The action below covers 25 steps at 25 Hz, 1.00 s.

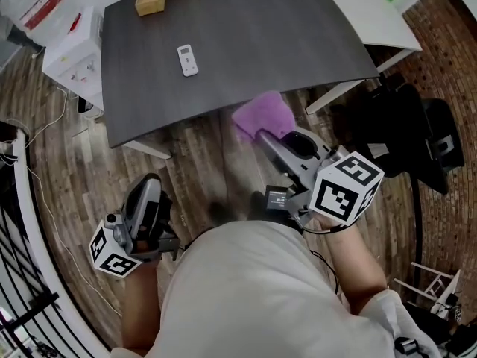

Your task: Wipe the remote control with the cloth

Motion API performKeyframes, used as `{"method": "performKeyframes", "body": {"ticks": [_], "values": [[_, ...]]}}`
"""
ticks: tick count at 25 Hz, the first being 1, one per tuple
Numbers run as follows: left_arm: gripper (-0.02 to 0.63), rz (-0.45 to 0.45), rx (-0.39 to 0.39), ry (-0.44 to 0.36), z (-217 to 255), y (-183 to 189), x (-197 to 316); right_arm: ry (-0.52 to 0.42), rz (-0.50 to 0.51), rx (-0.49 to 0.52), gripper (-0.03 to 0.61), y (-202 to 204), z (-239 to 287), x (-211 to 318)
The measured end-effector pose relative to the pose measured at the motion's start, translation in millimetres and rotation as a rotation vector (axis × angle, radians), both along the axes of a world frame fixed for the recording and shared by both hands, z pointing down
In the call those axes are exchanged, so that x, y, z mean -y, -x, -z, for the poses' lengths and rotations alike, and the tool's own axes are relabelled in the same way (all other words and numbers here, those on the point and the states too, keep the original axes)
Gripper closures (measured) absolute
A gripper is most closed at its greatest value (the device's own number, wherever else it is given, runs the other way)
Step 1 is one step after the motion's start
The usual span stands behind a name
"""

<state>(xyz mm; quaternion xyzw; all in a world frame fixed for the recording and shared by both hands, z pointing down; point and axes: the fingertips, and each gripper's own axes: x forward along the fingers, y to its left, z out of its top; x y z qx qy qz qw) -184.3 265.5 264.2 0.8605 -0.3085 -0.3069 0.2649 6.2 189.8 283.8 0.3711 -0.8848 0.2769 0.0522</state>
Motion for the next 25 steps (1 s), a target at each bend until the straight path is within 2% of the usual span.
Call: {"method": "performKeyframes", "body": {"ticks": [6,17,25], "values": [[0.611,0.023,-0.003,0.042,-3,-26,3,-0.003,0.010,-0.019,0.471,-31,8,5],[0.611,-0.013,0.042,0.091,-3,-92,8,0.028,0.025,-0.003,0.471,-81,2,12],[0.611,-0.025,0.067,0.111,-3,-118,8,0.049,0.056,0.002,0.471,-94,-5,12]]}}
